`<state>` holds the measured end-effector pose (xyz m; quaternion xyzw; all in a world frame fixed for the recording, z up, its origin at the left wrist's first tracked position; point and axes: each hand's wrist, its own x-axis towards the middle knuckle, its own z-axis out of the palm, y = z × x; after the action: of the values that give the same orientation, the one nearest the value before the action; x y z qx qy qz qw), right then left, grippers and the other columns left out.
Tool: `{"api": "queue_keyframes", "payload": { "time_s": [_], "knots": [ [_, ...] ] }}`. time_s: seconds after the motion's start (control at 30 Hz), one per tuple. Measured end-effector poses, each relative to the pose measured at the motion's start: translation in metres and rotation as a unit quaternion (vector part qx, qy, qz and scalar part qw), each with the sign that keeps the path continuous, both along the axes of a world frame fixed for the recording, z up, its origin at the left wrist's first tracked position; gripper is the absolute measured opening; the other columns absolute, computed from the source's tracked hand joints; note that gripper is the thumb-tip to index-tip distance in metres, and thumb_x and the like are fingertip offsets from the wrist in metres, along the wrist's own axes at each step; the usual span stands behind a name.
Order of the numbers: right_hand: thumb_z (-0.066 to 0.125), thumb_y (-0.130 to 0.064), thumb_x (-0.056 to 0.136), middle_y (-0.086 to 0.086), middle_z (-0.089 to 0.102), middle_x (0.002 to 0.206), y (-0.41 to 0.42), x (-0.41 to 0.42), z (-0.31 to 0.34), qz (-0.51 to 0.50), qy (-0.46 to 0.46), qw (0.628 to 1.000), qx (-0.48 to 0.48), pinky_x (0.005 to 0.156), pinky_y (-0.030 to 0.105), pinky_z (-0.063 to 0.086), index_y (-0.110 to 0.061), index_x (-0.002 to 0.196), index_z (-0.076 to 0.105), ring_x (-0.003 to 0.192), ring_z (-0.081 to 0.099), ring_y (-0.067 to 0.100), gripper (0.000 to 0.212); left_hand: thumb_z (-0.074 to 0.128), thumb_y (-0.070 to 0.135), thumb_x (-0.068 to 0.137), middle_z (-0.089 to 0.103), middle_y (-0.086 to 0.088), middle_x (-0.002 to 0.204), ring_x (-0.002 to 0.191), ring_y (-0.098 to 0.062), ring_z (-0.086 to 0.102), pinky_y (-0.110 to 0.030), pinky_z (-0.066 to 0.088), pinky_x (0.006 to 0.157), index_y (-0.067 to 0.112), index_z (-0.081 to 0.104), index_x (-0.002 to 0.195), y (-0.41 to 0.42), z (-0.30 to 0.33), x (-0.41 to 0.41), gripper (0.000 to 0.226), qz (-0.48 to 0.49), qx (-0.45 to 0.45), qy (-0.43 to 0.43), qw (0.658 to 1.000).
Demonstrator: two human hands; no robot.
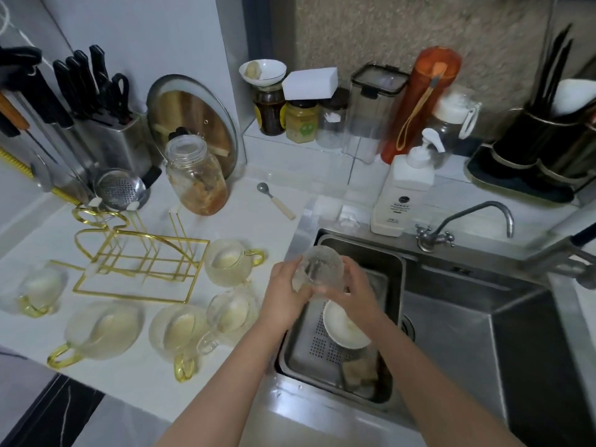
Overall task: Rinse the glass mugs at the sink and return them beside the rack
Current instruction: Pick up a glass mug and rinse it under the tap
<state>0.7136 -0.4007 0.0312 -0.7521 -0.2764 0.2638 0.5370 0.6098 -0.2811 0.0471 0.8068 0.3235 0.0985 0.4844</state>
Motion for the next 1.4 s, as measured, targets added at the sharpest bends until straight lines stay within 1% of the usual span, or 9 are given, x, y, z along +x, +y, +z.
{"api": "queue_keyframes", "payload": {
  "time_s": [0.1, 0.23, 0.37, 0.5, 0.6, 0.83, 1.0, 1.17, 1.4],
  "knots": [
    [0.08, -0.02, 0.074, -0.015, 0.059, 0.11, -0.029, 0.006, 0.005, -0.03, -0.015, 0.999, 0.007, 0.087, 0.017, 0.051, -0.04, 0.109, 0.051, 0.1, 0.058, -0.009, 0.05, 0.069, 0.037, 0.077, 0.055, 0.002, 0.13, 0.119, -0.013, 0.053, -0.038, 0.045, 0.102, 0.036, 0.046, 0.133, -0.021, 0.004, 0.012, 0.061, -0.042, -0.094, -0.033, 0.994],
    [0.075, -0.012, 0.08, -0.015, 0.058, 0.113, -0.073, 0.011, 0.02, -0.07, -0.002, 0.997, 0.035, 0.079, 0.008, 0.048, -0.037, 0.113, 0.049, 0.099, 0.058, -0.013, 0.049, 0.064, 0.023, 0.089, 0.046, 0.019, 0.128, 0.115, -0.013, 0.054, -0.035, 0.051, 0.092, 0.051, 0.033, 0.125, -0.06, 0.019, 0.026, 0.056, -0.098, -0.226, -0.067, 0.967],
    [0.075, -0.012, 0.079, -0.023, 0.057, 0.113, -0.123, 0.019, 0.028, -0.119, -0.026, 0.992, 0.043, 0.083, 0.004, 0.044, -0.041, 0.114, 0.048, 0.101, 0.056, -0.015, 0.053, 0.065, 0.023, 0.087, 0.045, 0.015, 0.123, 0.109, -0.015, 0.057, -0.035, 0.054, 0.085, 0.059, 0.038, 0.116, -0.098, 0.021, 0.047, 0.053, -0.107, -0.282, -0.074, 0.951],
    [0.078, -0.015, 0.076, -0.017, 0.06, 0.11, -0.174, 0.028, 0.032, -0.17, -0.034, 0.984, 0.039, 0.086, 0.01, 0.047, -0.037, 0.113, 0.051, 0.101, 0.058, -0.009, 0.051, 0.066, 0.024, 0.087, 0.054, 0.004, 0.132, 0.116, -0.013, 0.056, -0.03, 0.052, 0.088, 0.052, 0.043, 0.123, -0.144, 0.023, 0.068, 0.051, -0.126, -0.314, -0.066, 0.939],
    [0.081, -0.03, 0.071, -0.013, 0.063, 0.114, -0.21, 0.035, 0.034, -0.194, -0.033, 0.979, 0.047, 0.094, 0.032, 0.052, -0.029, 0.12, 0.053, 0.108, 0.062, 0.008, 0.056, 0.066, 0.026, 0.087, 0.059, -0.005, 0.127, 0.114, -0.018, 0.059, -0.031, 0.052, 0.089, 0.045, 0.041, 0.134, -0.174, 0.023, 0.085, 0.056, -0.143, -0.316, -0.051, 0.937],
    [0.068, -0.04, 0.085, -0.006, 0.064, 0.118, -0.276, 0.064, 0.031, -0.218, -0.049, 0.974, 0.034, 0.096, 0.033, 0.051, -0.028, 0.122, 0.057, 0.111, 0.061, 0.011, 0.04, 0.066, 0.02, 0.087, 0.069, -0.002, 0.111, 0.099, -0.016, 0.068, -0.042, 0.054, 0.091, 0.041, 0.054, 0.123, -0.24, 0.024, 0.117, 0.044, -0.096, -0.424, -0.038, 0.9],
    [0.052, -0.031, 0.095, -0.011, 0.056, 0.12, -0.306, 0.106, 0.025, -0.259, -0.059, 0.963, -0.036, 0.09, 0.011, 0.043, -0.026, 0.127, 0.054, 0.107, 0.055, -0.001, 0.033, 0.066, 0.017, 0.086, 0.069, -0.002, 0.112, 0.105, -0.017, 0.066, -0.043, 0.055, 0.089, 0.038, 0.056, 0.123, -0.256, 0.023, 0.136, 0.044, -0.079, -0.419, -0.038, 0.904],
    [0.054, -0.029, 0.095, 0.009, 0.055, 0.129, -0.326, 0.176, 0.007, -0.301, -0.138, 0.93, -0.159, 0.097, 0.029, 0.04, -0.011, 0.132, 0.052, 0.111, 0.052, 0.019, 0.042, 0.065, 0.019, 0.087, 0.068, 0.002, 0.115, 0.107, -0.014, 0.065, -0.043, 0.055, 0.087, 0.041, 0.056, 0.124, -0.258, 0.027, 0.147, 0.044, -0.095, -0.398, -0.036, 0.911],
    [0.052, -0.016, 0.095, 0.013, 0.049, 0.138, -0.348, 0.254, -0.002, -0.368, -0.12, 0.904, -0.182, 0.108, 0.039, 0.036, -0.007, 0.139, 0.04, 0.126, 0.048, 0.031, 0.046, 0.062, 0.019, 0.089, 0.067, 0.01, 0.119, 0.107, -0.01, 0.065, -0.032, 0.057, 0.076, 0.04, 0.055, 0.127, -0.265, 0.039, 0.167, 0.044, -0.127, -0.387, -0.041, 0.913]
  ]
}}
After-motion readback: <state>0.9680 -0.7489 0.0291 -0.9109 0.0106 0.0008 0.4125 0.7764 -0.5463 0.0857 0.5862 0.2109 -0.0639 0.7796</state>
